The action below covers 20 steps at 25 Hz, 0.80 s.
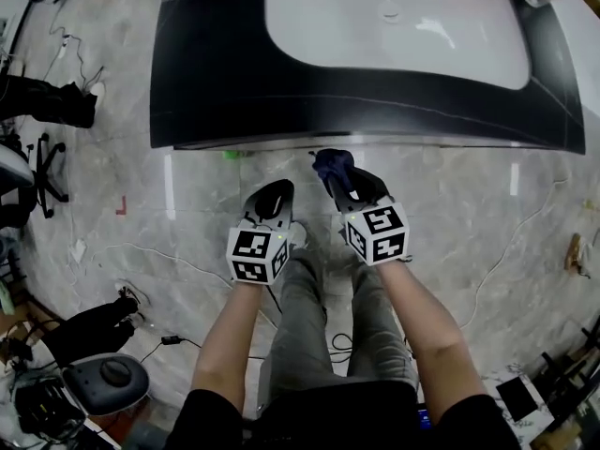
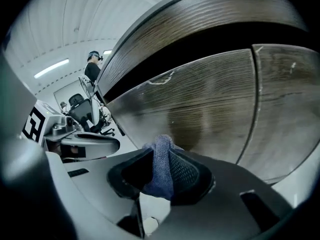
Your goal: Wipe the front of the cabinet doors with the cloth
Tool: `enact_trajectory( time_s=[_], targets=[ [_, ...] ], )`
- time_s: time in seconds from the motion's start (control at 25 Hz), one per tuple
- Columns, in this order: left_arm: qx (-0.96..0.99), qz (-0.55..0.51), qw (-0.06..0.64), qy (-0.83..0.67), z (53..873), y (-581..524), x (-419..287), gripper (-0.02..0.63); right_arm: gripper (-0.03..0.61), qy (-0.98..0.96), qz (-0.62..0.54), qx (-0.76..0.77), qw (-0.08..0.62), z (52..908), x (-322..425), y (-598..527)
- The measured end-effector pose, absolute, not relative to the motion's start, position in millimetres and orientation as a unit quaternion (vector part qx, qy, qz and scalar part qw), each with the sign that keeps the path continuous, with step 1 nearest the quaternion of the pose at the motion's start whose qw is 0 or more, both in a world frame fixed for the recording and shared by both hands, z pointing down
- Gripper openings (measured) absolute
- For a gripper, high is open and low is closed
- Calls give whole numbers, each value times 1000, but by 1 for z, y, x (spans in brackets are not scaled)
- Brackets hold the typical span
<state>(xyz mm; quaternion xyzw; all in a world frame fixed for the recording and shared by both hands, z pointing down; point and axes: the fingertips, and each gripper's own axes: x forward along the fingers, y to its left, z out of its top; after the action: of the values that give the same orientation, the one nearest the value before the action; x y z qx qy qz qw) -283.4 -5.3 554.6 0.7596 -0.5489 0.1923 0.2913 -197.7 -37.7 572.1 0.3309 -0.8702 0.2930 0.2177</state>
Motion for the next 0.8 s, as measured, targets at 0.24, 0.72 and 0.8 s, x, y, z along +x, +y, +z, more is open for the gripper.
enact_trajectory(
  time_s=[0.24, 0.72, 0.8],
  targets=[
    [741, 189, 301, -570, 566, 11, -337, 17, 106, -880, 295, 297, 226, 584, -262, -23],
    [721, 186, 310, -591, 586, 27, -413, 17, 106, -890, 294, 254, 241, 607, -370, -14],
    [720, 188, 311, -592, 590, 26, -419, 17, 106, -890, 291, 252, 243, 610, -380, -17]
  ],
)
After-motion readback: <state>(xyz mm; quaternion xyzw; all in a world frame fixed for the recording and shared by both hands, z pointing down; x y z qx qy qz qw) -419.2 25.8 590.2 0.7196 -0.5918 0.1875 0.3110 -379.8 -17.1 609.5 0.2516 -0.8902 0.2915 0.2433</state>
